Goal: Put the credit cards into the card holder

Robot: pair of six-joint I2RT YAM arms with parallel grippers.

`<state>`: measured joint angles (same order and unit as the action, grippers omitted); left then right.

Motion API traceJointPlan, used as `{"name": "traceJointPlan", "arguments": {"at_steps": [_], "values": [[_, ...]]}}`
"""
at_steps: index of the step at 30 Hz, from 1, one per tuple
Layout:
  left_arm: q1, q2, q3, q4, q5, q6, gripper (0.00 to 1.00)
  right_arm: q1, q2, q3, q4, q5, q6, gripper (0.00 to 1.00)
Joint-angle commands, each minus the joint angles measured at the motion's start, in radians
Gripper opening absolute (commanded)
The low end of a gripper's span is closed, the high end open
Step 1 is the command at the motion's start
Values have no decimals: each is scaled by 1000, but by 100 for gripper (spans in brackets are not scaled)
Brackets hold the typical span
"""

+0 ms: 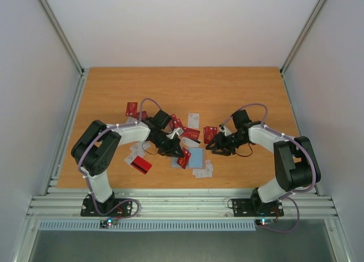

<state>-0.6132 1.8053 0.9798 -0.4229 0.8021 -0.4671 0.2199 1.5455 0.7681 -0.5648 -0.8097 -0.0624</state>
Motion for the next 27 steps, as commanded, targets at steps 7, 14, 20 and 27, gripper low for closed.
{"name": "traceJointPlan", "arguments": {"at_steps": [7, 14, 20, 27], "values": [[-21, 40, 30, 43, -5, -9, 0, 14, 17, -7, 7, -22, -21, 40], [-22, 25, 18, 54, -18, -13, 0, 33, 20, -17, -7, -6, -21, 37], [-20, -10, 23, -38, -73, 20, 0, 37, 16, -40, -3, 2, -3, 36], [-19, -39, 18, -71, -49, 35, 0, 62, 14, -53, 16, 20, 29, 35]]}}
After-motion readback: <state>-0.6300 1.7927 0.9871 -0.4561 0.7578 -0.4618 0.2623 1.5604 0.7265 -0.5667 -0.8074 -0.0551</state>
